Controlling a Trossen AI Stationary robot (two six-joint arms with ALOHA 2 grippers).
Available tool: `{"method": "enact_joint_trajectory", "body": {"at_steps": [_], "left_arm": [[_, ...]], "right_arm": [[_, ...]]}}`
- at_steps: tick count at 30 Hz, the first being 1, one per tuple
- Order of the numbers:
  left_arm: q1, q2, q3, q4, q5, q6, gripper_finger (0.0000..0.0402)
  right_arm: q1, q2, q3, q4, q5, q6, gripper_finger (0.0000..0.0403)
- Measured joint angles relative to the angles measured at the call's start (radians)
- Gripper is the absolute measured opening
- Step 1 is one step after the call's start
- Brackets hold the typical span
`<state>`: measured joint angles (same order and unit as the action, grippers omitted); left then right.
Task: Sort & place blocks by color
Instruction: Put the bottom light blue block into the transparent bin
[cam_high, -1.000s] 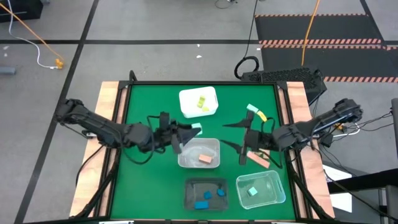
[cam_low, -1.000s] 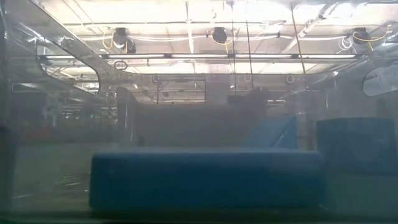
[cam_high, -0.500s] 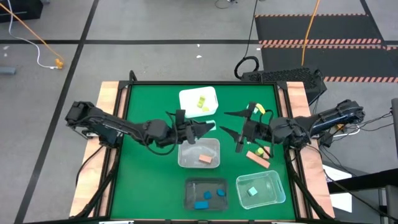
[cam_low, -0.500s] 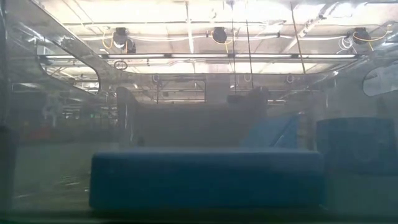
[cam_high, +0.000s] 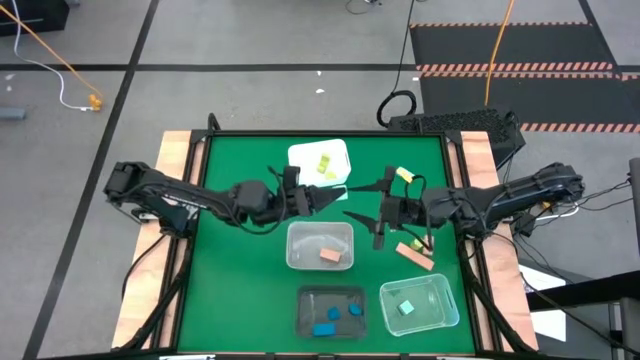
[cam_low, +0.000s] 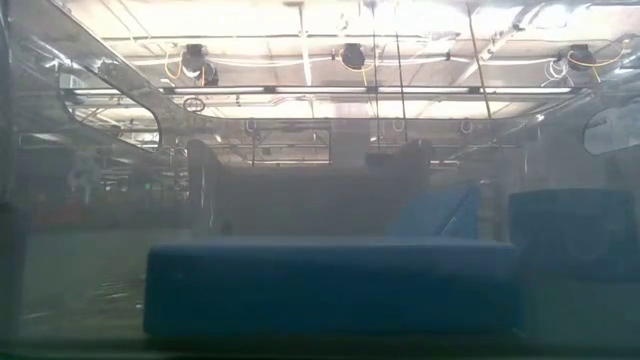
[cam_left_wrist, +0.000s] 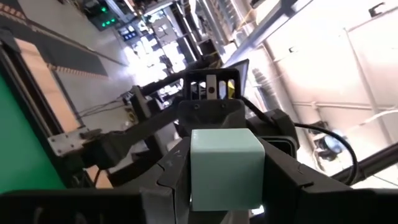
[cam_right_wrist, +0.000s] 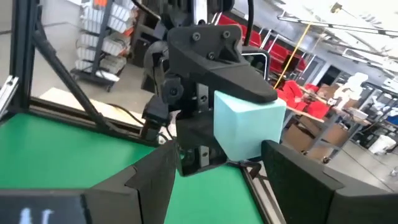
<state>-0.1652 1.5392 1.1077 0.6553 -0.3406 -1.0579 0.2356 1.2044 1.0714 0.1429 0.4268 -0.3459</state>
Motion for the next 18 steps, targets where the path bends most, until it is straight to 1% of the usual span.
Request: {"method": "enact_joint_trajectory", "body": {"at_steps": [9,12,13,15,18], "left_arm": [[0.005,0.001,0.001,-0.021,0.059,-0.001,0.0134],[0.004,-0.003,0.001,-0.039,0.066,-0.003,0.0134],[0.003,-0.003,0.002,-0.045,0.099,-0.003,0.0134],[-0.001,0.001,0.001,-0.054,0.113,-0.003,0.0134],[0.001,0.000,0.001,-0.058,0.141,-0.031,0.0134]], "right_arm": [[-0.020,-0.004,0.000,0.014,0.000,0.049,0.0231],[-0.019,-0.003,0.000,0.009,0.069,0.036,0.0231],[-0.020,-0.003,0.000,0.012,0.079,0.032,0.0231],[-0.020,-0.002,0.000,0.006,0.046,0.034,0.0231],[-0.021,0.001,0.000,0.013,0.033,0.050,0.0231]]}}
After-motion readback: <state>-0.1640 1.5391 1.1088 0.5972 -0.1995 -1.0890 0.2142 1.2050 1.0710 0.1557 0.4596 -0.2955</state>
